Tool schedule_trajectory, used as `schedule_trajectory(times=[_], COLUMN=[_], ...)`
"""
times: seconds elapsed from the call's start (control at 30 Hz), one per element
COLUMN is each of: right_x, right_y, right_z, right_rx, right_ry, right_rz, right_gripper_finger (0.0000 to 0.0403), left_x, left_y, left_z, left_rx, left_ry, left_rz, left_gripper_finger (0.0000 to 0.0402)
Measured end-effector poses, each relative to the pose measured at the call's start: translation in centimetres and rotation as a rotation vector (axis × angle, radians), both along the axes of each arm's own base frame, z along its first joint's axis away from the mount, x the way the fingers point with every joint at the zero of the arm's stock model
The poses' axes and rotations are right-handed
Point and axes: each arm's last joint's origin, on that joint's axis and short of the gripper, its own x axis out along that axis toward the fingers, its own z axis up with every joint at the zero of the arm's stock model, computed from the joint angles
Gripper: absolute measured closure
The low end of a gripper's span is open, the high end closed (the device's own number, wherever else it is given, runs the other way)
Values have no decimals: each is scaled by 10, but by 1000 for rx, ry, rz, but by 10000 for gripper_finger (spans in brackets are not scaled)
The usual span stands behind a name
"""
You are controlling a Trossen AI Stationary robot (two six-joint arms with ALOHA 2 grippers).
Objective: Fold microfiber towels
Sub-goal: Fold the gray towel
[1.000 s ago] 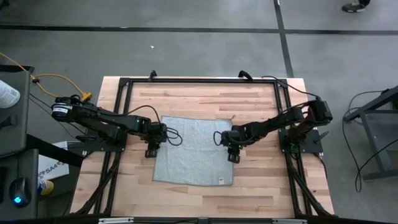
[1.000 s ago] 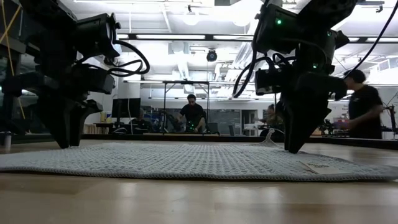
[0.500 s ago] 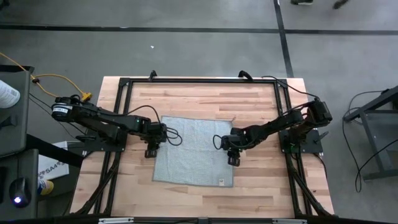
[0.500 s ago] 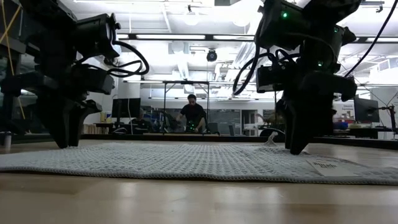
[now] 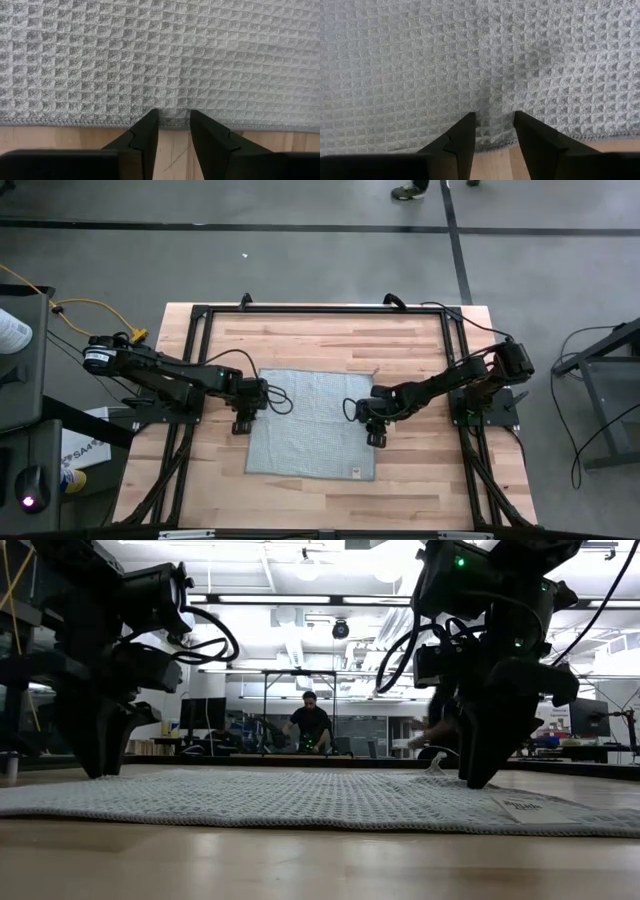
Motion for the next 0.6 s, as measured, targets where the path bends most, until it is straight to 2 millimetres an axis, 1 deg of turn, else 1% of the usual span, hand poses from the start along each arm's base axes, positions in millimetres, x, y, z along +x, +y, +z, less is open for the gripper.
schedule_trajectory(times=[0.13,0.33,0.4,0.53,0.6], right_x=[0,0,0,0,0], right_y=[0,-1,-1,-1,-1], right_z=[0,0,0,0,0], right_rx=[-3,-8,-9,-6,-3], right_ry=[-1,0,0,0,0], right_rz=[-4,-7,-8,-16,-23], right_gripper_finger=[291,341,358,390,395], left_x=[0,0,0,0,-1], left_y=[0,0,0,0,0], left_z=[0,0,0,0,0], left_rx=[0,-6,-7,-7,-7], left_ry=[3,6,6,7,14], left_rz=[0,17,18,20,20], left_gripper_finger=[332,391,396,393,396])
